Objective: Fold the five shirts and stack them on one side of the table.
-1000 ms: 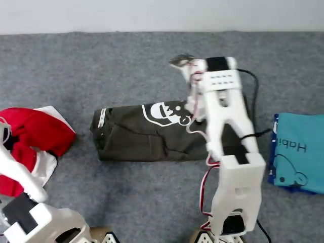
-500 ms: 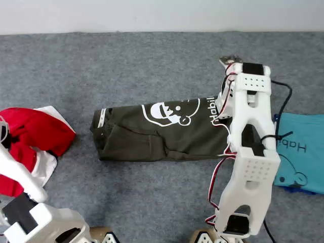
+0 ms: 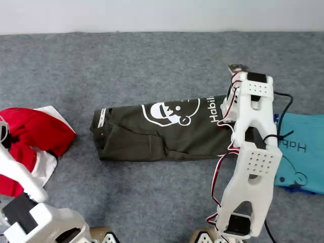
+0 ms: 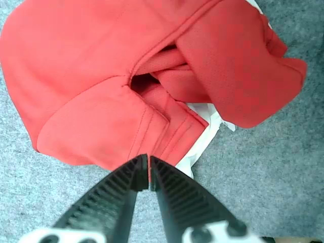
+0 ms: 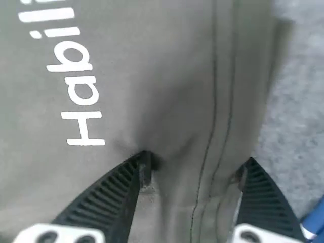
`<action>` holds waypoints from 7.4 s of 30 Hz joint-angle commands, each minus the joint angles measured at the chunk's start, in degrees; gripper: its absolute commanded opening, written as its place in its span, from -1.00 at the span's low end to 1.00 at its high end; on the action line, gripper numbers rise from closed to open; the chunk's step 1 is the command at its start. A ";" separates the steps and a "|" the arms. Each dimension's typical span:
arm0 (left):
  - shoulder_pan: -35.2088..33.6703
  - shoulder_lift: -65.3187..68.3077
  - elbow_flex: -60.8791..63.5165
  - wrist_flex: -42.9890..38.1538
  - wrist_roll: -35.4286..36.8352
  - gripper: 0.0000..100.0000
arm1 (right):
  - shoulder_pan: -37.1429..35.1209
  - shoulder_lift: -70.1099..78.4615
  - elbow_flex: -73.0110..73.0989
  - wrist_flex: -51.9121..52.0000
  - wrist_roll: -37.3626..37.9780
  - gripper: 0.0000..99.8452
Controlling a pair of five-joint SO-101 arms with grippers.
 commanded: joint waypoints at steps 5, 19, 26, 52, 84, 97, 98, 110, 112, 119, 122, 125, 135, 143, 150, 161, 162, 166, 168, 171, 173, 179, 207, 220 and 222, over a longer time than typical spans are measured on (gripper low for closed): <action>0.09 -3.16 -2.24 1.32 -0.09 -0.97 | -0.48 2.24 -1.49 5.14 -0.26 -0.52; 0.09 -3.08 -2.24 1.32 0.09 -0.97 | -0.48 1.63 -16.79 15.87 6.51 -0.98; 0.09 -3.16 -2.24 1.41 0.09 -0.97 | 7.78 1.71 -28.48 17.80 15.47 -0.98; 10.55 -8.97 1.10 1.32 3.08 -0.97 | -18.15 -20.79 -18.02 17.80 21.01 -0.98; 9.85 -9.23 19.65 -7.65 7.82 -0.97 | -48.57 -6.11 -21.63 10.86 18.99 -0.70; 9.85 -9.23 19.65 -7.65 7.65 -0.97 | -45.76 1.71 -40.35 14.20 14.24 -0.52; 9.85 -9.23 19.65 -7.65 7.65 -0.97 | -44.62 2.07 -40.88 14.73 14.24 -0.55; 9.67 -9.23 19.47 -7.74 7.47 -0.97 | -28.62 4.35 -38.68 17.98 18.11 -0.94; 7.65 -9.23 19.30 -7.74 7.47 -0.97 | -28.62 4.26 -34.11 17.98 18.11 -0.95; -1.93 -9.32 19.30 -9.32 7.47 -0.97 | -33.19 4.18 -24.09 17.98 17.76 -0.95; -3.43 -9.32 19.30 -9.32 7.38 -0.97 | -38.64 4.26 -22.51 17.98 17.76 -0.95; -3.52 -9.32 19.30 -9.32 7.38 -0.97 | -45.23 4.09 -22.42 17.98 17.76 -0.95; -3.52 -9.32 19.21 -10.55 7.47 -0.97 | -50.07 -9.71 -22.33 17.80 18.20 -0.95; -3.25 -9.23 19.30 -11.69 7.56 -0.97 | -40.40 -3.47 -22.24 17.71 18.11 -0.95; -3.16 -9.23 19.30 -11.69 7.56 -0.97 | -45.14 4.53 -22.33 17.80 17.76 -0.95; -3.25 -9.23 19.30 -11.69 7.47 -0.97 | -56.31 -10.42 -9.49 17.89 18.11 -0.95; -3.25 -9.23 19.30 -11.69 7.47 -0.97 | -56.40 -12.88 -6.59 17.80 18.20 -0.95; -3.25 -9.23 19.30 -11.69 7.47 -0.97 | -52.70 -18.51 -3.87 17.54 19.87 -0.95; -3.25 -9.14 19.30 -11.69 7.47 -0.97 | -49.63 -19.03 -4.48 15.87 20.40 -0.95; -3.25 -8.88 19.30 -12.04 7.47 -0.97 | -45.76 -17.71 -4.48 11.38 20.57 -0.95; -3.25 -8.88 19.47 -12.75 7.47 -0.97 | -44.70 -15.25 -4.48 9.36 20.57 -0.95; -3.25 -8.88 19.56 -12.92 7.47 -0.97 | -50.24 -7.16 -4.48 17.63 20.48 -0.95; -3.16 -8.88 19.56 -12.84 7.47 -0.97 | -35.91 -17.89 3.34 -9.71 14.15 -0.98; -3.34 -8.79 19.65 -12.57 7.47 -0.97 | -25.27 -5.05 3.25 -25.27 14.51 -0.98; -3.34 -8.79 19.65 -12.57 7.47 -0.97 | -23.34 -4.53 3.25 -25.27 14.51 -0.98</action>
